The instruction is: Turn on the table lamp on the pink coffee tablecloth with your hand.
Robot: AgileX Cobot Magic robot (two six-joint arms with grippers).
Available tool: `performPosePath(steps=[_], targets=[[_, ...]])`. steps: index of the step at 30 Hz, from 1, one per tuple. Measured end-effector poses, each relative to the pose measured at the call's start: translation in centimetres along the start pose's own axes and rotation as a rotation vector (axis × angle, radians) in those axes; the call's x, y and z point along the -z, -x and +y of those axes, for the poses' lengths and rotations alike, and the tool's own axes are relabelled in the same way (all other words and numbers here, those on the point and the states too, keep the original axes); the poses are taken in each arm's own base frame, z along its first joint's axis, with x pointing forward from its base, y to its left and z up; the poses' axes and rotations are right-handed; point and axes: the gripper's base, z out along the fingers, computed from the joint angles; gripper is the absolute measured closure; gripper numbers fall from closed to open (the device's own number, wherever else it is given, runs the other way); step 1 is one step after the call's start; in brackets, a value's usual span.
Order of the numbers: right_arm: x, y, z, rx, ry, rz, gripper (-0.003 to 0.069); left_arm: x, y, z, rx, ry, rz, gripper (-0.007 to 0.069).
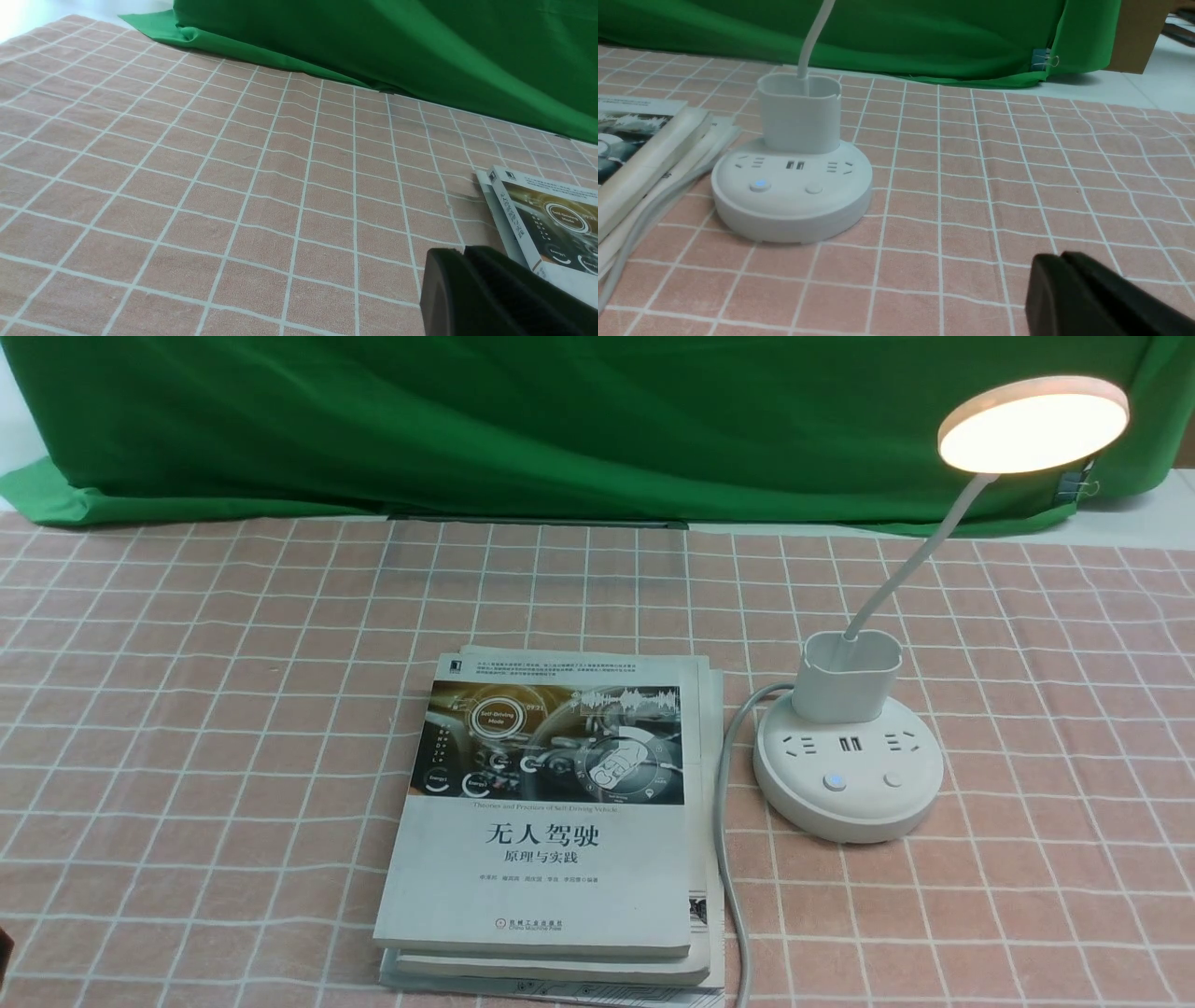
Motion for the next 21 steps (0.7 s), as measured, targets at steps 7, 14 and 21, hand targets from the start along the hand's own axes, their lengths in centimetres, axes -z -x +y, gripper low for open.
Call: performPosePath(steps=[7, 14, 21], targets=[[0.00, 0.00, 0.00, 0.000, 0.000, 0.000, 0.0607, 0.00, 0.00, 0.00, 0.000, 0.000, 0.000, 0.0606], [0.00, 0.00, 0.00, 0.000, 0.000, 0.000, 0.0587, 0.00, 0.00, 0.00, 0.000, 0.000, 0.000, 0.0606], [0.00, 0.00, 0.00, 0.000, 0.000, 0.000, 0.0569, 0.00, 0.00, 0.00, 0.000, 0.000, 0.000, 0.0606]])
